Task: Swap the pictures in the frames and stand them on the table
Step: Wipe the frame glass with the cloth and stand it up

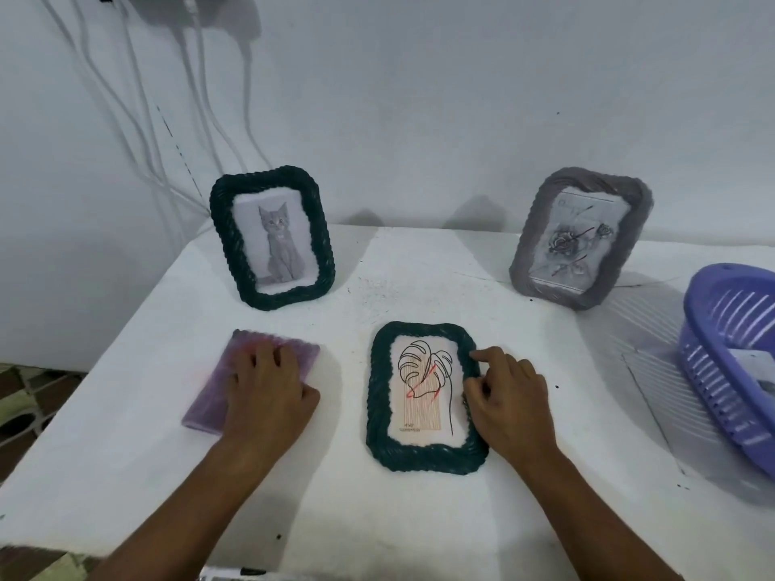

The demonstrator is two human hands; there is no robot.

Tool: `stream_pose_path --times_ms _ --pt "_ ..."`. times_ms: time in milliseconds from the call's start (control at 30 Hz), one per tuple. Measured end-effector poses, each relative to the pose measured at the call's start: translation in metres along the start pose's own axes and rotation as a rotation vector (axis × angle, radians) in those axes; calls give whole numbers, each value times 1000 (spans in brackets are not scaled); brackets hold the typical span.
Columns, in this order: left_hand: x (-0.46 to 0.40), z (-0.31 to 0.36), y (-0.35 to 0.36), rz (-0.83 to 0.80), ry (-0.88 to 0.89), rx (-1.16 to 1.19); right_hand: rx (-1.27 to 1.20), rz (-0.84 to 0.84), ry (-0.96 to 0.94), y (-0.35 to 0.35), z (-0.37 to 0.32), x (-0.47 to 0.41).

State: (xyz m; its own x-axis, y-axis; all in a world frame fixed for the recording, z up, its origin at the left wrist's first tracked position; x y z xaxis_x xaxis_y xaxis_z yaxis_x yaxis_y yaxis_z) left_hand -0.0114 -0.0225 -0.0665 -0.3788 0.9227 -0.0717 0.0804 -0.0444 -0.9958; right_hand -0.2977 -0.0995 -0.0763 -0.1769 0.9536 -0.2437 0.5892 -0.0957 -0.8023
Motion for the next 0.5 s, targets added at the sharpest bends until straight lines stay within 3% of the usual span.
stream_pose_path --times_ms 267,333,400,500 --pt "-6 -2 4 -17 20 -85 -6 4 1 -2 0 -1" --pt "-9 -9 -7 7 -12 69 -40 -18 38 -2 1 -1" --pt "-7 -20 -30 39 -100 367 -29 -6 85 -6 0 -3" --pt "-1 -46 -45 -67 -302 663 -63 67 40 -18 -28 -5"
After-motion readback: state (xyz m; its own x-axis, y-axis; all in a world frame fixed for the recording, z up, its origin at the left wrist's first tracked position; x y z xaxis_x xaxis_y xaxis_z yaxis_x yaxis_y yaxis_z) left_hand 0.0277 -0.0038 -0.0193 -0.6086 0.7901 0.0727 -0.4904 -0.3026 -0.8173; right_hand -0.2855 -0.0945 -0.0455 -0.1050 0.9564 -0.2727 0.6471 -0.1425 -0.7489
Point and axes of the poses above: each hand's wrist, its own x-axis away from the middle knuckle, its own y-axis out of the palm, z = x × y, the point moved 10 cm from there along -x, towards the middle knuckle, and after that the axes turned 6 degrees about -x, right-handed, at the moved point
